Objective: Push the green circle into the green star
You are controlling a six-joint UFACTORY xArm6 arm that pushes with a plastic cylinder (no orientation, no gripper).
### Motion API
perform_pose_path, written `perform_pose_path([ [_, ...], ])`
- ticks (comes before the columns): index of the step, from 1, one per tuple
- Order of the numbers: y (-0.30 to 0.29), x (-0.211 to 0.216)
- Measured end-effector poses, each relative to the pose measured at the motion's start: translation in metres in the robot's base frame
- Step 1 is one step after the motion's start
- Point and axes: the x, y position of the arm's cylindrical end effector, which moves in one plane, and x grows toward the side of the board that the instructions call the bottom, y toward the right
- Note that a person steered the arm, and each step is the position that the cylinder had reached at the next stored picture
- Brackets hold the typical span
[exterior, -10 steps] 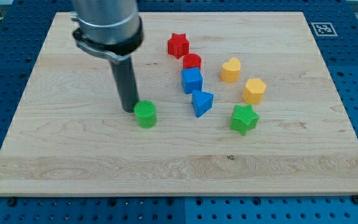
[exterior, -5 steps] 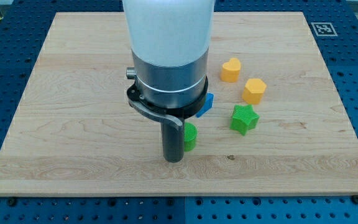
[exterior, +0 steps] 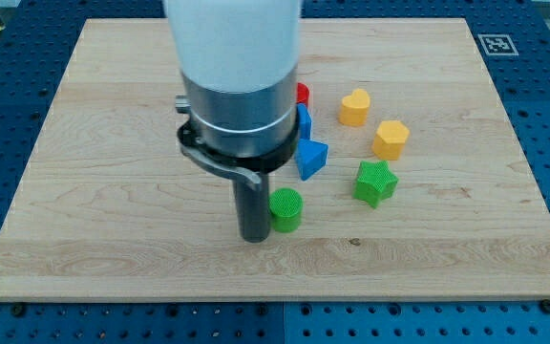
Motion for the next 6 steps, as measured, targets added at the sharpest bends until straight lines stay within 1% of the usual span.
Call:
perform_pose_path([
  [2, 0.053, -0.007],
  [3, 0.042, -0.007],
  [4, 0.038, -0.02],
  [6, 0.027, -0.021],
])
